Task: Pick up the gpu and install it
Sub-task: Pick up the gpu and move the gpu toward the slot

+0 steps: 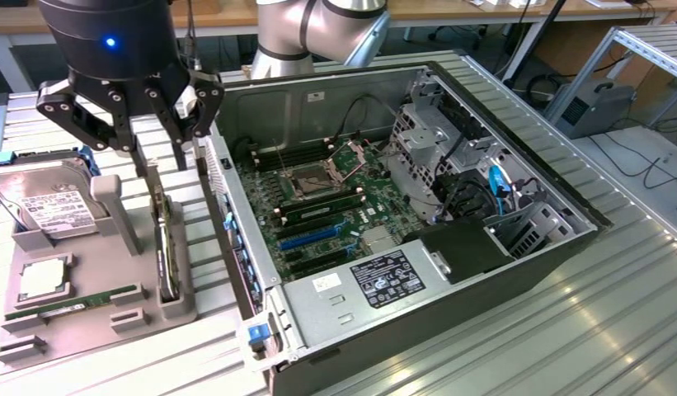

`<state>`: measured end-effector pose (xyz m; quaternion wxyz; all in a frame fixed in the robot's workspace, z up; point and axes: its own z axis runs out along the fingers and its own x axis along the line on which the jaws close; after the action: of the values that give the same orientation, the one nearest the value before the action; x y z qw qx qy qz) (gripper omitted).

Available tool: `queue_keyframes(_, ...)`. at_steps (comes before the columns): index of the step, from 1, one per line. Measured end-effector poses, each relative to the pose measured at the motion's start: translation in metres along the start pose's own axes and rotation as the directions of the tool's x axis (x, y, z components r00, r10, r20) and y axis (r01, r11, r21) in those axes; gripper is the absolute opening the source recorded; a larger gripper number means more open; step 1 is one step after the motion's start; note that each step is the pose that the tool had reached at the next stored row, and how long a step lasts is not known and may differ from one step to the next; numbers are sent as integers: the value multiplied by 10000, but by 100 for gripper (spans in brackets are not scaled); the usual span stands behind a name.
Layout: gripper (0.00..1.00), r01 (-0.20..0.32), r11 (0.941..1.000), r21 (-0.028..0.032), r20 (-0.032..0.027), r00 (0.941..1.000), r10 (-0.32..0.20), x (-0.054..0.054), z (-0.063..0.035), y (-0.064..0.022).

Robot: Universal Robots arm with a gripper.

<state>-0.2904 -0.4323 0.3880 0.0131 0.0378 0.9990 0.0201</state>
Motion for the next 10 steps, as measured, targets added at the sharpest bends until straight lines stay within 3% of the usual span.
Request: queue_keyframes(10,42,0,10000,0,0,10000,0,14,24,-2)
